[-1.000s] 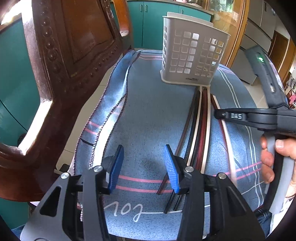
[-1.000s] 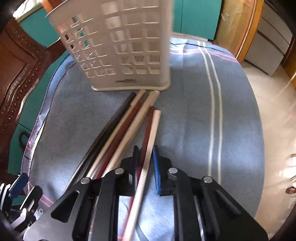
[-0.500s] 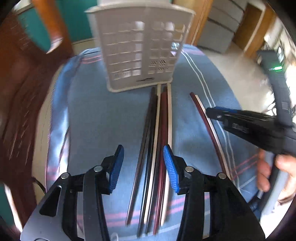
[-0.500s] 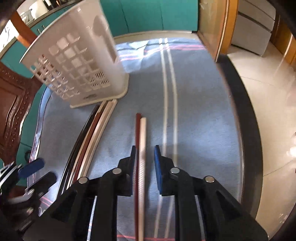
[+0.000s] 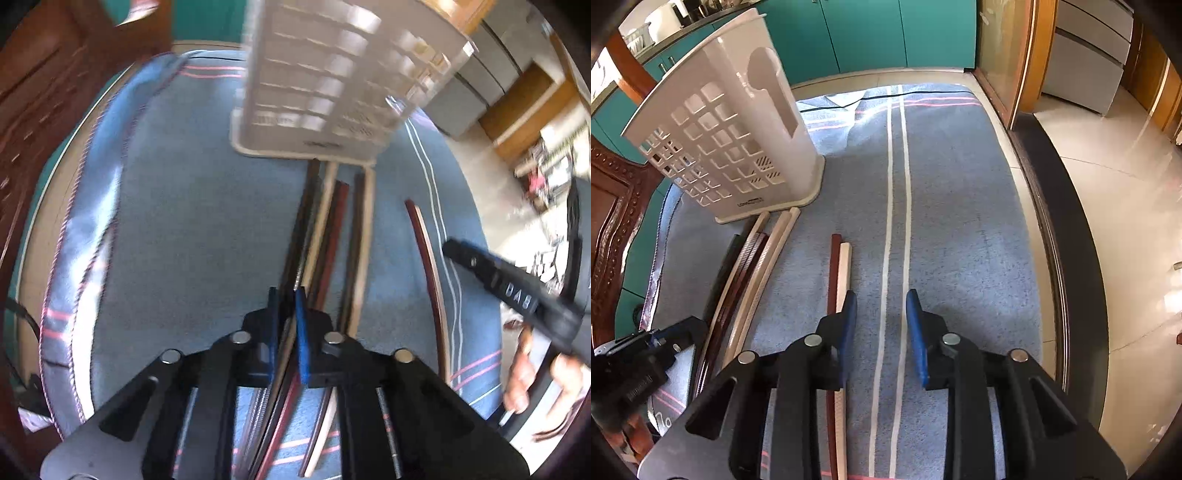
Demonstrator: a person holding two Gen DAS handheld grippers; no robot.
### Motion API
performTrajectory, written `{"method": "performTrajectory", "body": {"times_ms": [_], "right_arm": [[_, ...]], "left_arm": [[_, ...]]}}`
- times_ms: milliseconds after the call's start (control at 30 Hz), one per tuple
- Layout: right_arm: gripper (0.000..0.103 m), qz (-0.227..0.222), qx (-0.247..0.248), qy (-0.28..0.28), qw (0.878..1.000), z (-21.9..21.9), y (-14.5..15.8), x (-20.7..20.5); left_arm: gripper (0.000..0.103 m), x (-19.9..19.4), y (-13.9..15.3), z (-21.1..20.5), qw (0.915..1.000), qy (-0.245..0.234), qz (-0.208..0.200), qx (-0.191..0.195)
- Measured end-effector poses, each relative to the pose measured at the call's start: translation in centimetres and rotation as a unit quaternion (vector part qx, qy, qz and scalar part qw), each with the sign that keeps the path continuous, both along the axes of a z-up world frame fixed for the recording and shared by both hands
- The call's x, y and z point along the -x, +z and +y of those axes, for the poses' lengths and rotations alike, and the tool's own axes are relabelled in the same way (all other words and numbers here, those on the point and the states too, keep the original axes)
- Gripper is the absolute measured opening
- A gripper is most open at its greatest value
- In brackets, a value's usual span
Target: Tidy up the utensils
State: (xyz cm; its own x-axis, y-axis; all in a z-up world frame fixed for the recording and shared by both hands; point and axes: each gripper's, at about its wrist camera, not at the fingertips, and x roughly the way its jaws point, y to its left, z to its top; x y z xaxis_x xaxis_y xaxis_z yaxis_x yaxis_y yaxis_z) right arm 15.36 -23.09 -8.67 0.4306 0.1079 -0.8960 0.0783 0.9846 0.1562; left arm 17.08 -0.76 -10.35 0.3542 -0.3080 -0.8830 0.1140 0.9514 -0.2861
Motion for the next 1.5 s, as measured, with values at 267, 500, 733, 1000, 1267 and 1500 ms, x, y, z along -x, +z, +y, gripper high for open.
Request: {"method": "performTrajectory", "body": {"times_ms": [267,500,733,1000,1267,1500], "right_arm": [[0.031,-0.005,0.008,0.018,1.000,1.4,0.2,0.9],[0.031,0.009,0.029,0.045,0.999,3.2,-0.9,0.8],[0.014,-0.011,0.030,0.062,0.998,3.9,-1.1,1.5],[0.014,-0.016,0.007,0.063,0.998,3.2,-0.7,1.9],[0.014,-0.040,-0.013,0.082,0.996,4.1,0.6,2.6],[0.014,-0.052,-0.011,0.061,0.997,3.1,0.8,2.3]], "left_arm": [[0.011,0.5,1.2,0.7,0.9991,0.026,-0.023,-0.023],[0.030,0.7,0.9,-0.4,0.9985,-0.007,-0.028,-0.047],[0.005,0.5,0.3,-0.2,0.9982,0.017,-0.024,-0.052],[0.003,1.5,1.3,3.2,0.9973,0.061,-0.028,-0.029],[0.003,3.2,2.3,4.2,0.9967,0.061,-0.043,-0.033],[0.011,2.6,1.5,3.2,0.9967,0.063,-0.036,-0.038]]}}
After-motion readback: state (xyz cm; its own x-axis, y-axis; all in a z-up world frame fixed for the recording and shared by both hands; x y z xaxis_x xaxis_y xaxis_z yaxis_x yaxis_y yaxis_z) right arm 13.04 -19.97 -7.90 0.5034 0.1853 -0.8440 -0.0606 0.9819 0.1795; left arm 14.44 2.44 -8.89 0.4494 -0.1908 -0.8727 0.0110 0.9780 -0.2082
